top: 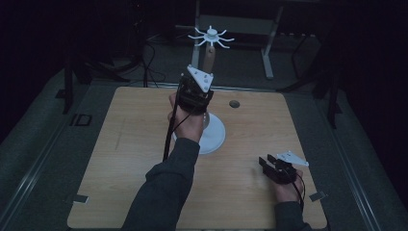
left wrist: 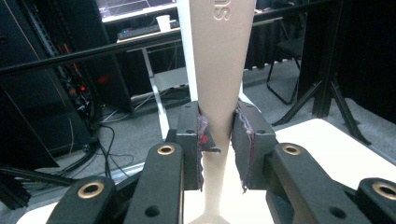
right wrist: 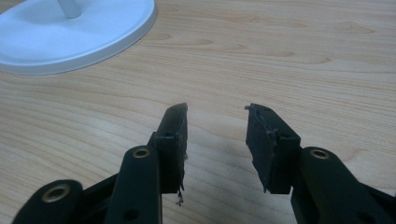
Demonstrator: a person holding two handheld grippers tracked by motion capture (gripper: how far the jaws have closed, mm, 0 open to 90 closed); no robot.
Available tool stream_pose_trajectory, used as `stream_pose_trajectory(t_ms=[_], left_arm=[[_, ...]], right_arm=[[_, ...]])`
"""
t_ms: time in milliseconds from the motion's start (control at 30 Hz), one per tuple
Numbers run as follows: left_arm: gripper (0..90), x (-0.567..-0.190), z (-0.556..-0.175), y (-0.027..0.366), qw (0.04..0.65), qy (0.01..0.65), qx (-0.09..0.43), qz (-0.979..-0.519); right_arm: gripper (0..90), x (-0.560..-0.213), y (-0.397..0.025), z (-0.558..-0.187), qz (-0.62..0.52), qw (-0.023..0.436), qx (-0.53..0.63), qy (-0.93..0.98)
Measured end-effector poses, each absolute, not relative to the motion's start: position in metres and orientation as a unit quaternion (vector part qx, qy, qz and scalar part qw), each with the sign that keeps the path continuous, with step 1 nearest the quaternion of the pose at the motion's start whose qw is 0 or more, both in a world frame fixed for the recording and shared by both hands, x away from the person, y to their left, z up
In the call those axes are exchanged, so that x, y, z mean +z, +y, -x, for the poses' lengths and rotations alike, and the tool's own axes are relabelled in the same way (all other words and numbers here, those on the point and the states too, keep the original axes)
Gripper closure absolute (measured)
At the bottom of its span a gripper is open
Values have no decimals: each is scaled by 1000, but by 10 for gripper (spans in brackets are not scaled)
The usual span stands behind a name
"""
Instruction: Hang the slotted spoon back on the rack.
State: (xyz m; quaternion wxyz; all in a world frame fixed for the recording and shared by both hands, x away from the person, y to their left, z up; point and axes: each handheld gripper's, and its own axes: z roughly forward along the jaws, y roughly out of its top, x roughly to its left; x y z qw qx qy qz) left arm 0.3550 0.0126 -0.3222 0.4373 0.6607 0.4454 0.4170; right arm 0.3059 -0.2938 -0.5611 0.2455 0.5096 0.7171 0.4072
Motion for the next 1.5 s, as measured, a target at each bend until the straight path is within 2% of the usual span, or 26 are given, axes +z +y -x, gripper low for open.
stream_pose_trajectory(t_ms=[867, 1233, 1500], left_arm=[[723, -323, -367, 17, 442, 445, 404, -666], [613, -319, -361, 20, 463, 432, 397, -664], [583, -317, -355, 24, 478, 430, 394, -657]], right_arm=[[573, -562, -296, -305, -514, 243, 406, 715], [560, -563, -295, -305, -511, 242, 406, 718], [554, -563, -295, -305, -509, 242, 406, 719]])
